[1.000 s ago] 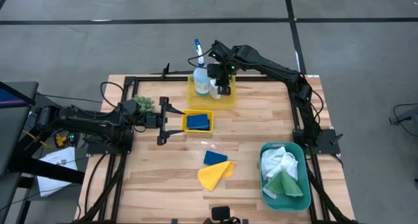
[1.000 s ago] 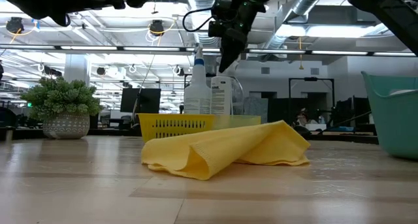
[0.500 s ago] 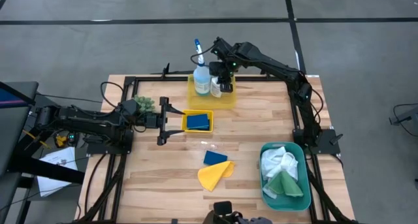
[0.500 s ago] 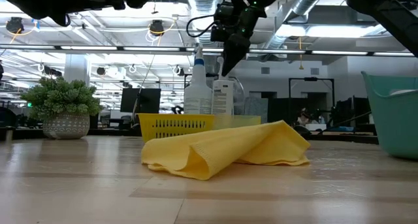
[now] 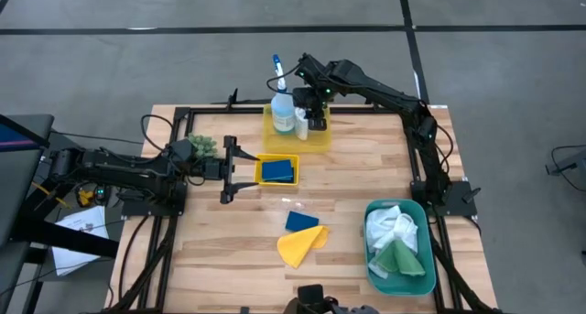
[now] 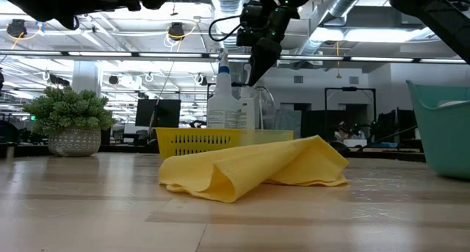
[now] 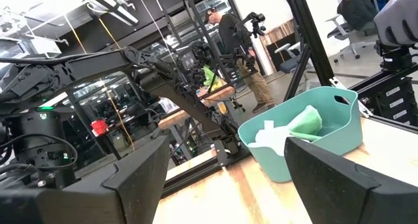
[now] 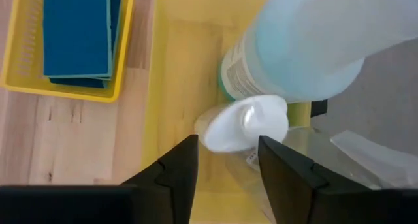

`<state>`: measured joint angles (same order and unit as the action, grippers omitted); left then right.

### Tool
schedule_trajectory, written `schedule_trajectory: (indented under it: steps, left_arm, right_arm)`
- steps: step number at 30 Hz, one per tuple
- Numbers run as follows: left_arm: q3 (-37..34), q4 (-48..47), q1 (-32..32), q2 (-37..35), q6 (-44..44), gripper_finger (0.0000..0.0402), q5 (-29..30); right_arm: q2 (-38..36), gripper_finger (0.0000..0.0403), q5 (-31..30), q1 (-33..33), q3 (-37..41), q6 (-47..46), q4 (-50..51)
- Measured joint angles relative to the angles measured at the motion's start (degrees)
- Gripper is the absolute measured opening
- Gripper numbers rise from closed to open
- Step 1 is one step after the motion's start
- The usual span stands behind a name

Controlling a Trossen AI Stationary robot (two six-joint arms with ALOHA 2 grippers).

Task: Pick & Place Kitchen Items
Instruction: Put the plastic restorer bottle into the top yellow bin, then put the yellow cloth into the green bin

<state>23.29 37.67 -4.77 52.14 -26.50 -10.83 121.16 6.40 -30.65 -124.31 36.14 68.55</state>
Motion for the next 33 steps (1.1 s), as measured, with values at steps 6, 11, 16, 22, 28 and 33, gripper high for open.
schedule_trajectory:
  steps: [6,11,16,22,28,33]
  left_arm:
    - [0.0,-0.1,0.0,0.0,0.0,0.0298,0.0]
    - [0.0,-0.3,0.0,0.0,-0.1,0.0298,0.0]
    - [0.0,-0.3,0.0,0.0,-0.1,0.0298,0.0]
    - [0.0,-0.3,0.0,0.0,-0.2,0.0298,0.0]
    - [0.0,-0.3,0.0,0.0,-0.2,0.0298,0.0]
    - [0.0,-0.4,0.0,0.0,-0.2,0.0298,0.0]
  right_arm:
    - [0.0,0.0152,0.1,0.0,0.0,-0.5,-0.1]
    - [0.0,0.0153,0.2,0.2,0.0,-1.6,0.0]
    - [0.0,0.0154,1.3,1.2,0.0,-1.7,0.0]
    - [-0.4,0.0145,1.9,2.6,-0.2,-1.4,0.0]
    - [-0.5,0.0109,5.0,2.7,-3.5,-1.6,0.9]
    - [-0.5,0.0055,6.0,2.7,-7.0,-3.8,1.5]
